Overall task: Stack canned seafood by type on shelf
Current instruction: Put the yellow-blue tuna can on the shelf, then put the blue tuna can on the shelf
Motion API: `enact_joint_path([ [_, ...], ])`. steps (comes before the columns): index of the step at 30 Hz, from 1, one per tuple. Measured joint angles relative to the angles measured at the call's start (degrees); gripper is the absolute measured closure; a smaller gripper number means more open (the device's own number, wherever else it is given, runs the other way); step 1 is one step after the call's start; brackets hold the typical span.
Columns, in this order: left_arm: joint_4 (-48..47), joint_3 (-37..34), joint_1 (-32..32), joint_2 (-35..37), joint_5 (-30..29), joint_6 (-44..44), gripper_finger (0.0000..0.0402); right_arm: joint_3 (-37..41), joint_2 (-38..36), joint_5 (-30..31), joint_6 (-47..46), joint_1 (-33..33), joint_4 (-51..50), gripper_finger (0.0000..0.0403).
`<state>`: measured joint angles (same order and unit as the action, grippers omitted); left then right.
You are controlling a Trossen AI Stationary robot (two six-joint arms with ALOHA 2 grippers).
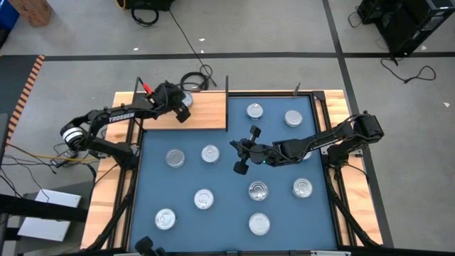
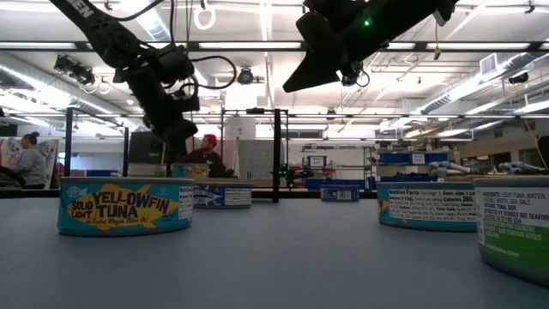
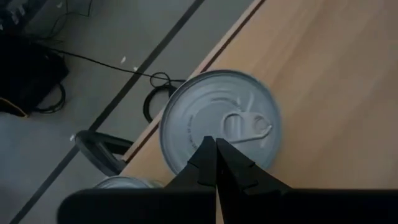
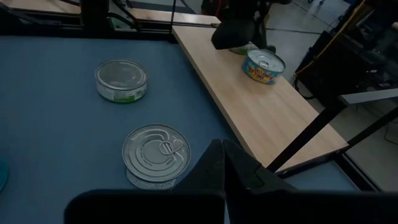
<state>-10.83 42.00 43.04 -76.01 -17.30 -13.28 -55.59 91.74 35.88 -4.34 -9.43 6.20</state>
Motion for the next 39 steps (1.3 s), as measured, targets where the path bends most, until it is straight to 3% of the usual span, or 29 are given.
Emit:
enact_joint_path([
  [12,1.43,0.04,1.31,-4.47,3.78,0.08,0.0402,-0.02,0.00,0.00,0.02,0.00,0.03,0.0402],
  [39,3.26,2.58,-4.73,-1.38,2.40,1.62,0.0401,-0.02,0.00,-0.96,1.78,0.00,0.31,0.0402],
])
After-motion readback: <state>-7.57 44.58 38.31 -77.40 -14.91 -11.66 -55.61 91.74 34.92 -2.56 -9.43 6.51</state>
